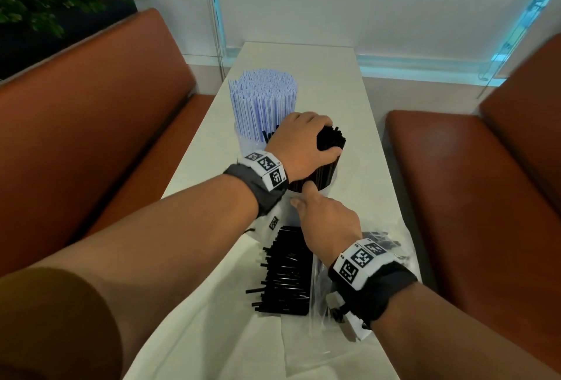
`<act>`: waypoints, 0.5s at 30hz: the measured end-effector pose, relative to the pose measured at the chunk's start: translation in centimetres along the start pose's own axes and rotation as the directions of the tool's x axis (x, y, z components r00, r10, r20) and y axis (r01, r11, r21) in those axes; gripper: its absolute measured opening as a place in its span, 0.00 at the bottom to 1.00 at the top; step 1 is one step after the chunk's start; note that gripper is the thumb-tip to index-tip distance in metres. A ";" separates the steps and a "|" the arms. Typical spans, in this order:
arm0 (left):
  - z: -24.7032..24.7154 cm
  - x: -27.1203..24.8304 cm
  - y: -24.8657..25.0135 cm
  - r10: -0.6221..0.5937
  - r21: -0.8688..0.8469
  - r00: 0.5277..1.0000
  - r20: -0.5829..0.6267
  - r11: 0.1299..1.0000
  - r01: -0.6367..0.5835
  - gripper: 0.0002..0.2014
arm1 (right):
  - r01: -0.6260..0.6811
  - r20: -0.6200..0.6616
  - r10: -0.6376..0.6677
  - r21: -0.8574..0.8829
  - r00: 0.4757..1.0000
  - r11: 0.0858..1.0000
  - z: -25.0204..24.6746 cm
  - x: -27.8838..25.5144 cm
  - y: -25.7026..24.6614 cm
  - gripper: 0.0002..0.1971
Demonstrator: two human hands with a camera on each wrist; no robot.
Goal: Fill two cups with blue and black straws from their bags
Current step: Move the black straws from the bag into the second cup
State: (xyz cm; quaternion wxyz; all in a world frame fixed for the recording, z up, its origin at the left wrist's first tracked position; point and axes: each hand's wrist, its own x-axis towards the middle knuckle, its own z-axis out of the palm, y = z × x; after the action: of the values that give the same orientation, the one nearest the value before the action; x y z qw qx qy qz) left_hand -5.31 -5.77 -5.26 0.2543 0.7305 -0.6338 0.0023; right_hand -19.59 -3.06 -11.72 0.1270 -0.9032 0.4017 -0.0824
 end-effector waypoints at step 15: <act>-0.1 0.4 -0.6 0.018 0.320 0.981 0.195 0.944 -0.081 0.42 | 0.011 0.054 -0.010 -0.021 0.998 1.000 0.0 0.3 0.3 0.10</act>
State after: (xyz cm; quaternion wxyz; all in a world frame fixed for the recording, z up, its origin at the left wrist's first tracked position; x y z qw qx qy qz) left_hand -4.67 -6.09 -5.26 0.0681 0.7432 -0.6642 0.0442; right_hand -19.59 -3.47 -11.75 0.1278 -0.9085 0.3941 -0.0545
